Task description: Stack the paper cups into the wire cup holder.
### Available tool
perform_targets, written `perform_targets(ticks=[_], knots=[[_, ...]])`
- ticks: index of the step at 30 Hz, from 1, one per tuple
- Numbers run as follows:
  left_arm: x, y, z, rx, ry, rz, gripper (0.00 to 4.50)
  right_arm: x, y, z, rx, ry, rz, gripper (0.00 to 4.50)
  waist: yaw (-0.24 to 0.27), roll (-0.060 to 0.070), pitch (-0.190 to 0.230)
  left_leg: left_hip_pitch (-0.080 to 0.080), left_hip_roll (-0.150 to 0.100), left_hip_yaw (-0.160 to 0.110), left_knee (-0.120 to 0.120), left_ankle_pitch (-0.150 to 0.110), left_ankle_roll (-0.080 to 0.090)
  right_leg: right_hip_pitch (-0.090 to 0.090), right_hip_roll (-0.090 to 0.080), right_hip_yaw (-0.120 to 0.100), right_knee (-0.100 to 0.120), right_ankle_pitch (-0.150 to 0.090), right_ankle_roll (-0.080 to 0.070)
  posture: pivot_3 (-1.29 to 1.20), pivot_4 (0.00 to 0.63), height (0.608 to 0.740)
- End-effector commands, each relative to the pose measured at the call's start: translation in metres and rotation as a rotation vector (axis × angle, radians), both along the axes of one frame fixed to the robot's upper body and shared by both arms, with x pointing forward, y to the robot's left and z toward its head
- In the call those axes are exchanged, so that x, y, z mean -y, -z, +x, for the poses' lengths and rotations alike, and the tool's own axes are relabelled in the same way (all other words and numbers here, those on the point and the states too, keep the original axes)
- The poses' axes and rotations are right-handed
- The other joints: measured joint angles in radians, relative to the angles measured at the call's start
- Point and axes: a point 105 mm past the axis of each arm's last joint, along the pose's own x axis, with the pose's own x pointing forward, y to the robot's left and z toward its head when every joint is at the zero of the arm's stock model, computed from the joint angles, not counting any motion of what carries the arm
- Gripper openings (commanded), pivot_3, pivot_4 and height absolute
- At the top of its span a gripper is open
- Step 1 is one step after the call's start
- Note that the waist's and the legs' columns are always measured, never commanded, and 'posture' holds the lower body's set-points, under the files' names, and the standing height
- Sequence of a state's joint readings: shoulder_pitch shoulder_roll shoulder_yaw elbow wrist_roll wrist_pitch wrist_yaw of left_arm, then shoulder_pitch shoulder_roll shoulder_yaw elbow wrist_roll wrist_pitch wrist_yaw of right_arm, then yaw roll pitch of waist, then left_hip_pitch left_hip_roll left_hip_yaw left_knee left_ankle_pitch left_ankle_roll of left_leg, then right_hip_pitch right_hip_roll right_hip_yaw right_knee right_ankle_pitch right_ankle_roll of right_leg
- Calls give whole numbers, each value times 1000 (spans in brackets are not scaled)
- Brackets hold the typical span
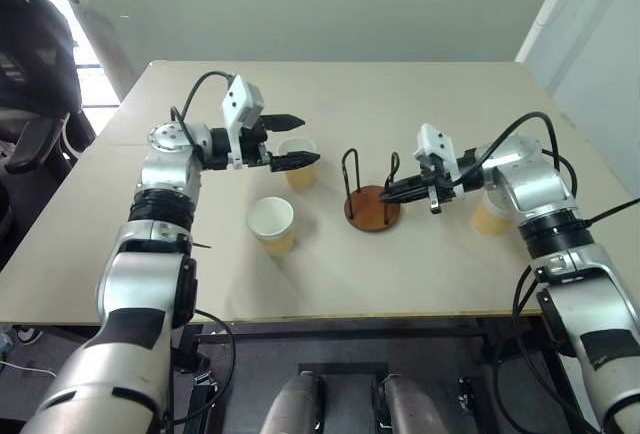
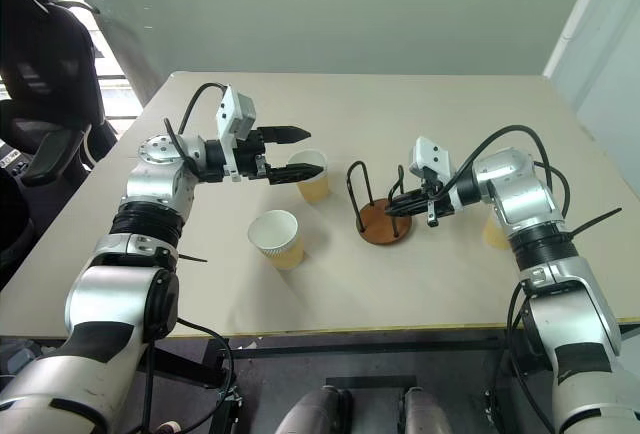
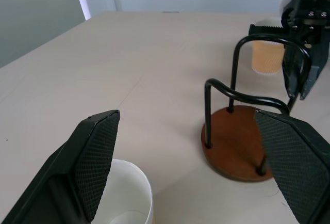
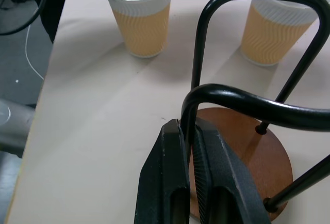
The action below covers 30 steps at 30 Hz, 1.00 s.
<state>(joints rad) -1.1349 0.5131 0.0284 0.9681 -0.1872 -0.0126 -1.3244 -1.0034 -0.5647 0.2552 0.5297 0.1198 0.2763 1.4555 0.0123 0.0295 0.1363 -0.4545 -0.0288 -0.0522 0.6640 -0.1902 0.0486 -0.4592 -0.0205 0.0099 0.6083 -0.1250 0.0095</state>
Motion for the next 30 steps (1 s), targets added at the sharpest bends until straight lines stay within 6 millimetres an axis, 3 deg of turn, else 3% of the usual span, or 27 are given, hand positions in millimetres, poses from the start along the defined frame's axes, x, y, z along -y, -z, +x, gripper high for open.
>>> perform_targets(ticks=[1, 27, 30], knots=[[-1, -19, 0, 56, 1, 2, 4500, -6, -14, 1, 54, -49, -3, 12, 0, 0, 0, 0, 0, 0, 0, 0, 0, 0, 0, 0, 0, 0, 0, 0, 150, 740], [-2, -22, 0, 61, -7, 10, 4500, -19, -3, 7, 84, -159, -131, 12, -1, 0, 0, 0, 0, 0, 0, -1, -1, 0, 0, 0, 1, -1, -1, 0, 150, 740], [-2, -22, 0, 65, -13, 12, 4500, -15, -1, 7, 60, -157, -151, 675, -1, 0, 0, 0, 0, 0, 0, -1, -1, 0, 0, 0, 1, -1, -1, 0, 150, 740]])
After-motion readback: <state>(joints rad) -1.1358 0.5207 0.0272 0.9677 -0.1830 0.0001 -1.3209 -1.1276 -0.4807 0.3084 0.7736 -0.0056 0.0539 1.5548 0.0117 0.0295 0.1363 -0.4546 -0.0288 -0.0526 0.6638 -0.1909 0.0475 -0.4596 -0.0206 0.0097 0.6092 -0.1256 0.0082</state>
